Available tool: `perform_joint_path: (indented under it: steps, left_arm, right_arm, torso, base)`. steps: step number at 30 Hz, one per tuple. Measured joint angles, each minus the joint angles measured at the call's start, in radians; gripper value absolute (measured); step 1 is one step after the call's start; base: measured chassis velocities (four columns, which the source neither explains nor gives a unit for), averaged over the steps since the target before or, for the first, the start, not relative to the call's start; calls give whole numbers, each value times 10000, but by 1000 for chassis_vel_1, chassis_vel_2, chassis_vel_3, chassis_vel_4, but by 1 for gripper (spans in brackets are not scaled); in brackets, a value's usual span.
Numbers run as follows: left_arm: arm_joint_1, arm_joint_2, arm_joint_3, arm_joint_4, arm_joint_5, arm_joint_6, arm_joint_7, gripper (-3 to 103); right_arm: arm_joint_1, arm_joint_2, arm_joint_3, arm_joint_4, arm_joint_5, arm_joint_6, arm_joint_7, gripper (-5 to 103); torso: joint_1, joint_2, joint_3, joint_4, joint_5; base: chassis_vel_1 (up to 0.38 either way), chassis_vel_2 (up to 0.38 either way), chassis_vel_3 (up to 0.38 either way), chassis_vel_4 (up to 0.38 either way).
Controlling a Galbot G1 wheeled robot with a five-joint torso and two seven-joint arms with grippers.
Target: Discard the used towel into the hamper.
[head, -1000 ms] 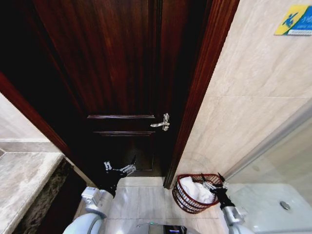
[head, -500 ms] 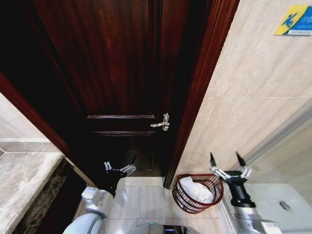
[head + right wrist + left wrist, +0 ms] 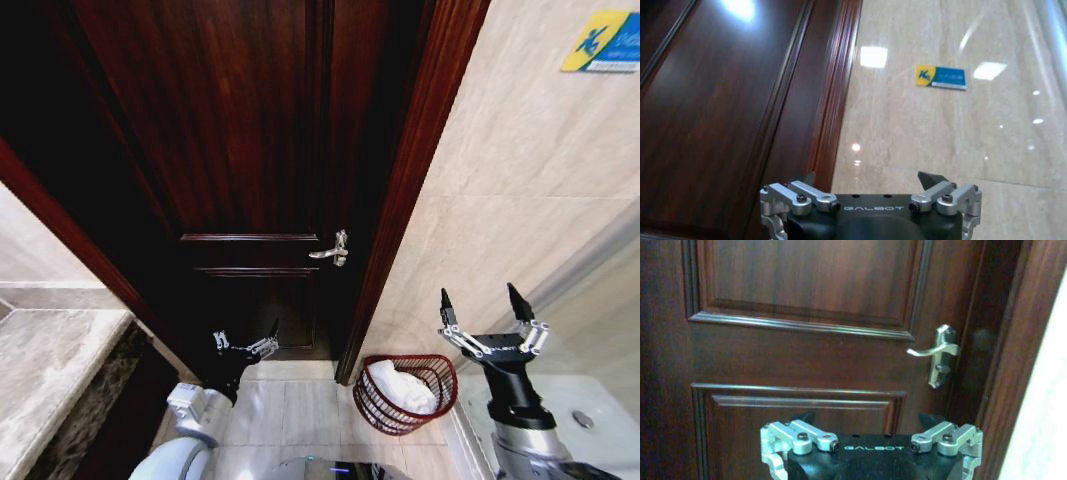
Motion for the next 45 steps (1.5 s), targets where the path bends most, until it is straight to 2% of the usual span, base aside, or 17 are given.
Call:
perform_joint_path:
  steps: [7, 17, 20, 22, 45]
  left_arm:
    - [0, 0, 0, 0, 0, 0, 0, 100]
    - [1, 0, 0, 0, 0, 0, 0, 100]
    - [1, 0, -1, 1, 0, 0, 0, 100]
    - [1, -1, -1, 0, 0, 0, 0, 100]
    - [1, 0, 0, 0, 0, 0, 0, 100]
  right_arm:
    - [384, 41, -38, -55, -110, -226, 42, 100]
    - [508, 19, 95, -89, 121, -175, 75, 100]
    - [638, 16, 56, -92, 118, -182, 68, 100]
    - [741, 12, 12, -97, 105, -225, 65, 100]
    - [1063, -259, -167, -493, 135, -269, -38, 100]
  torso:
    - [0, -1, 0, 2, 1]
    - [-3, 1, -2, 0, 4]
    - [-3, 1, -2, 3, -6]
    - [-5, 3, -3, 3, 5]
    - [-3, 1, -1, 2, 3]
  base:
    - [170, -180, -160, 166]
    - [195, -193, -189, 184]
    - [184, -170, -174, 184]
    - [148, -147, -163, 153]
    - [134, -132, -126, 130]
